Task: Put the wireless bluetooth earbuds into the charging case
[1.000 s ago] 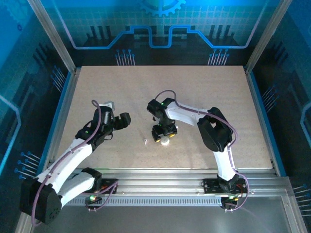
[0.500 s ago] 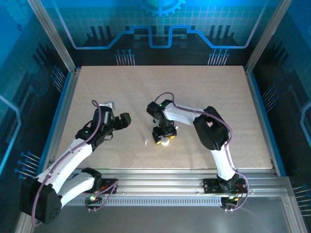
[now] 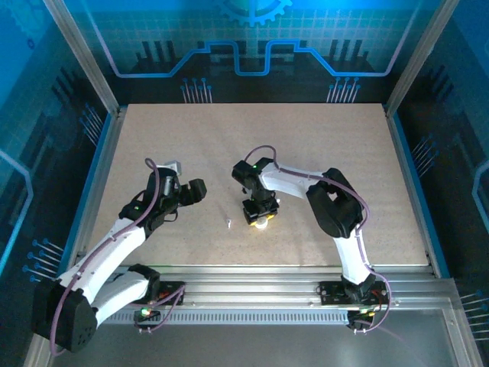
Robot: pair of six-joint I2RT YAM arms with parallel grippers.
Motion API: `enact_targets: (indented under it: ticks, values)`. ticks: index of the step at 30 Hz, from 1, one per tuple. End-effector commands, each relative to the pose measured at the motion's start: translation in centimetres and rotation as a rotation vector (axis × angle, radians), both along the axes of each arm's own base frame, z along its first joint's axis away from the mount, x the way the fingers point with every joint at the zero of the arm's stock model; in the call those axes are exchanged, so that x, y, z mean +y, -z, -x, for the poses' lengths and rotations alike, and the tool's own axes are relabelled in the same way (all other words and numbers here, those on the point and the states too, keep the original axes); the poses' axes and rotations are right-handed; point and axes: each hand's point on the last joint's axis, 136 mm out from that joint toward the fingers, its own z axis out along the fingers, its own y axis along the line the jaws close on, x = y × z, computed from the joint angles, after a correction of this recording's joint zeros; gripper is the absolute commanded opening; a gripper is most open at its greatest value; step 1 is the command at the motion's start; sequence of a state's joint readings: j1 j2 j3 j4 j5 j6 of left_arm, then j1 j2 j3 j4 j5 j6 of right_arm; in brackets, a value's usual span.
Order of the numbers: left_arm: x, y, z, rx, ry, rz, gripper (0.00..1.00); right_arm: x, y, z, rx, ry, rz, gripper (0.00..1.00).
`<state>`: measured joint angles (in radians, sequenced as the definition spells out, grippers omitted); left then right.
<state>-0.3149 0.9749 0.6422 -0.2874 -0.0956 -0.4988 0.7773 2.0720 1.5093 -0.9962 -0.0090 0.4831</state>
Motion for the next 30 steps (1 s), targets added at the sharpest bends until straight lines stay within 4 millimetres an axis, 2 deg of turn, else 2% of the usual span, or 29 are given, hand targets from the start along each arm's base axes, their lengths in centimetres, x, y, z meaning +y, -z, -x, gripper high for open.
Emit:
enact_targets:
  ticks: [1, 11, 21, 30]
  values:
    - [-0.3, -0.3, 0.3, 0.002, 0.026, 0.013, 0.82, 0.5, -2.5, -0.6, -0.045, 0.056, -0.095, 0.48]
    - [-1.9, -1.9, 0.2, -0.092, 0.133, 0.047, 0.79, 1.2, -6.7, -2.6, -0.146, 0.177, -0.313, 0.45]
    - [-5.1, -4.1, 0.6, -0.288, 0.346, 0.109, 0.74, 1.9, -10.1, -4.9, -0.224, 0.279, -0.491, 0.43]
    - [-10.1, -5.3, 2.7, -0.509, 0.638, 0.076, 0.70, 2.7, -14.3, -7.1, -0.310, 0.407, -0.743, 0.42]
